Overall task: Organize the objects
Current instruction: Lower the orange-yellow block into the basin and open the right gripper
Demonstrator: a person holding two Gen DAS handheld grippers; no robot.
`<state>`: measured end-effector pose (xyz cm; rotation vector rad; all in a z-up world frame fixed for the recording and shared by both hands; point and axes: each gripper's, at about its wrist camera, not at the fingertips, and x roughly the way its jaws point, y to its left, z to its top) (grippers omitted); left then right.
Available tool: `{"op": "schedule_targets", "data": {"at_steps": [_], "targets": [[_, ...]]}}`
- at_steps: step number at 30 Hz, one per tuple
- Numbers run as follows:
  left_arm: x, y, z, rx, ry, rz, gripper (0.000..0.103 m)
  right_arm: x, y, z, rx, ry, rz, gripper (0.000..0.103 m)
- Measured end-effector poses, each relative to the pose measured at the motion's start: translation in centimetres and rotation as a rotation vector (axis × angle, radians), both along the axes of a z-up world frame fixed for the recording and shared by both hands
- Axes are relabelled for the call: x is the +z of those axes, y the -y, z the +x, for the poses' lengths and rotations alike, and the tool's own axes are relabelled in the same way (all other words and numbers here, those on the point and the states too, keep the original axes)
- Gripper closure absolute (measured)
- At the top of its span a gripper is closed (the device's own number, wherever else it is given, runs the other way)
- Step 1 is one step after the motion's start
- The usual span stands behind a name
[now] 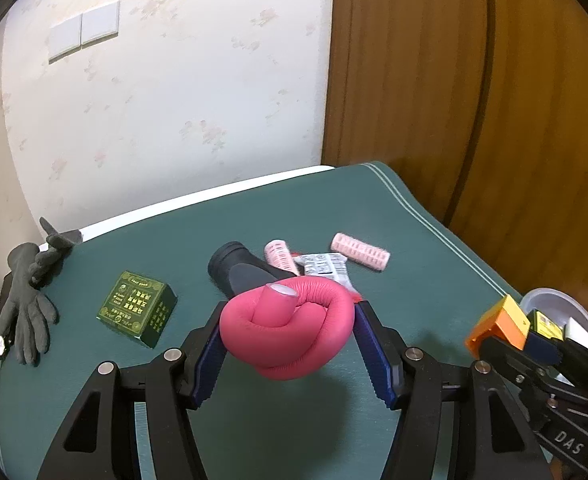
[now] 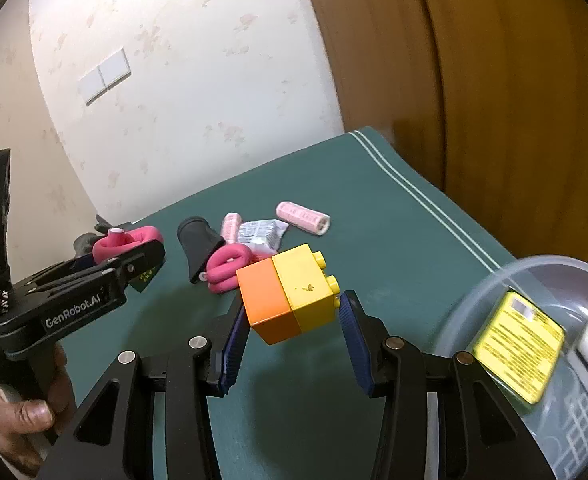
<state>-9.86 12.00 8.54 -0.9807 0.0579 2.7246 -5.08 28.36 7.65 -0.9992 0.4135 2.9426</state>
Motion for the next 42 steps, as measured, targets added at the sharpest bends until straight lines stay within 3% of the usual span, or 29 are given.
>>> {"op": "schedule_targets", "data": {"at_steps": [8, 22, 31, 42], "targets": [[0.6, -1.4, 1.1, -0.053, -0.010, 0.000, 0.039, 1.2, -2.4, 3.8, -0.043, -0.025, 0.012, 0.057], [0.6, -4.4, 3.1, -0.152, -0.005, -0.007, 0.039, 1.9, -9.9, 9.3, -0.229, -0.001, 0.075, 0.057], [0.7, -6.5, 4.9, -0.203, -0.011, -0.022, 0.039, 1.3, -14.6, 9.6, -0.320, 0.041, 0.029, 0.057], [1.0, -9.2, 7.0, -0.274, -0.012, -0.027, 0.039, 0.5, -17.7, 7.4, -0.313, 0.128, -0.065, 0.057]]}}
